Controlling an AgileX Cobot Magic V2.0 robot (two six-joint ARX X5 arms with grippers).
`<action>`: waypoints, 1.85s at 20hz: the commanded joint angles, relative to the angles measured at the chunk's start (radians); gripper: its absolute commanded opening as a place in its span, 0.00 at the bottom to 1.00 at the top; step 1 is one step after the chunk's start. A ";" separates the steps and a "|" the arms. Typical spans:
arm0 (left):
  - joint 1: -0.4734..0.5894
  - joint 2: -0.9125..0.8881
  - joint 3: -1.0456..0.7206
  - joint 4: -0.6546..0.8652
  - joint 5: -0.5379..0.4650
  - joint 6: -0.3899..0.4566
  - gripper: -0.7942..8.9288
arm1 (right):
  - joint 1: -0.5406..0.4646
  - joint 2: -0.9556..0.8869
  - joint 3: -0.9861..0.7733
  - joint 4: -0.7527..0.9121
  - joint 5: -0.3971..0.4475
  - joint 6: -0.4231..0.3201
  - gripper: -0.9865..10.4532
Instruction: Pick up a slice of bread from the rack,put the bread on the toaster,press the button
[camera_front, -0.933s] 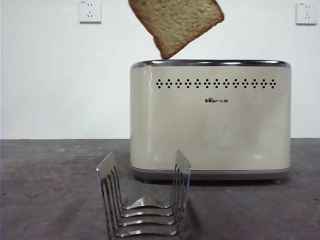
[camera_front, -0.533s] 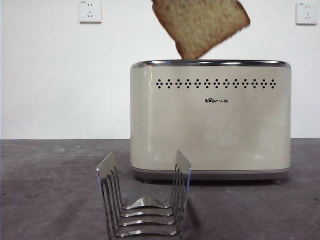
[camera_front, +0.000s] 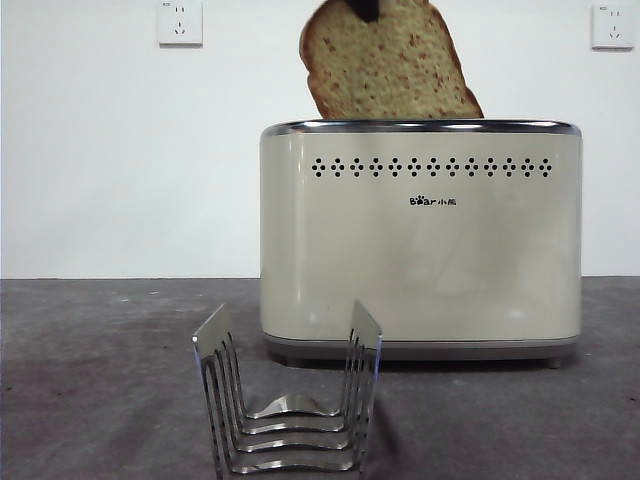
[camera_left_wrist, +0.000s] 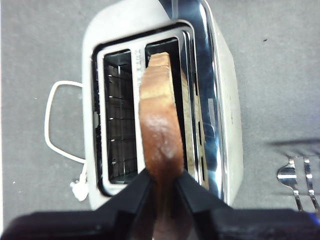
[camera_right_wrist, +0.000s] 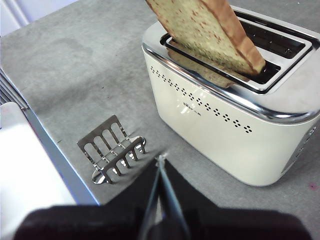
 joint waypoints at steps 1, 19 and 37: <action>0.000 0.037 0.003 0.010 -0.003 0.015 0.07 | 0.002 -0.002 0.005 0.002 -0.005 -0.005 0.08; -0.024 0.130 0.003 0.090 -0.055 -0.043 0.43 | 0.022 -0.002 0.005 -0.023 -0.003 -0.001 0.08; -0.023 -0.262 0.003 0.023 -0.054 -0.606 0.46 | 0.019 0.021 0.005 0.028 0.103 0.256 0.08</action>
